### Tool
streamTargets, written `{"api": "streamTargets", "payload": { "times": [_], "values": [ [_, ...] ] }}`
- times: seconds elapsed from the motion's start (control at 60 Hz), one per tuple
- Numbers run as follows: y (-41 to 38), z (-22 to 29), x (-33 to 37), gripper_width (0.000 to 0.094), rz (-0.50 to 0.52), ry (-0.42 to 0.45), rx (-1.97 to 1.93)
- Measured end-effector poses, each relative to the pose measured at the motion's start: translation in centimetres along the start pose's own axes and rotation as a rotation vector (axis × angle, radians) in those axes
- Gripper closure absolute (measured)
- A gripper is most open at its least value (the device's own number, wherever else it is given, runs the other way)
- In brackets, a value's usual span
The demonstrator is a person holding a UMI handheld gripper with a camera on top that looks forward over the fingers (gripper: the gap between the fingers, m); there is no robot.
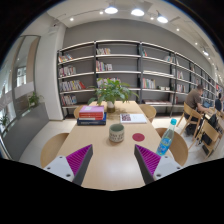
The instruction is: Pour water
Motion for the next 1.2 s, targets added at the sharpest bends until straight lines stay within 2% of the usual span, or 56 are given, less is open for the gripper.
{"api": "streamTargets", "payload": {
  "times": [0.15,0.317,0.517,0.85,0.95,1.0,1.017,1.083,1.2],
  "values": [
    [3.9,-1.7,-0.2,0.0073,-0.034,-0.012,-0.012],
    [14.5,-6.2,-2.1,0.0076,-0.109,-0.013,-0.009],
    [23.8,-8.3,-5.5,0.0084,-0.180,-0.020,-0.048],
    [31.2,-6.0,-17.2,0.0093,-0.135,0.043,-0.049],
    [31.9,-5.6,-19.0,0.0200,-0.110,0.071,-0.028],
    [31.4,-5.2,-20.0,0.0344,-0.103,0.104,-0.022],
    [31.4,-5.1,-20.1,0.0367,-0.098,0.118,-0.019],
    [31.4,-4.8,-20.2,0.0388,-0.098,0.160,-0.009],
    [31.3,-4.4,-20.3,0.0506,-0.118,0.199,0.010]
  ]
}}
Point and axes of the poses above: the point between the fingertips, and its own axes, seen from behind it with the camera up: y to the right, z up, x backward, against the way the camera looks, the point moved 1 cm from there along x, backward, against the way the camera looks, and after that the axes turned 6 degrees about z, right-handed, at the moved point
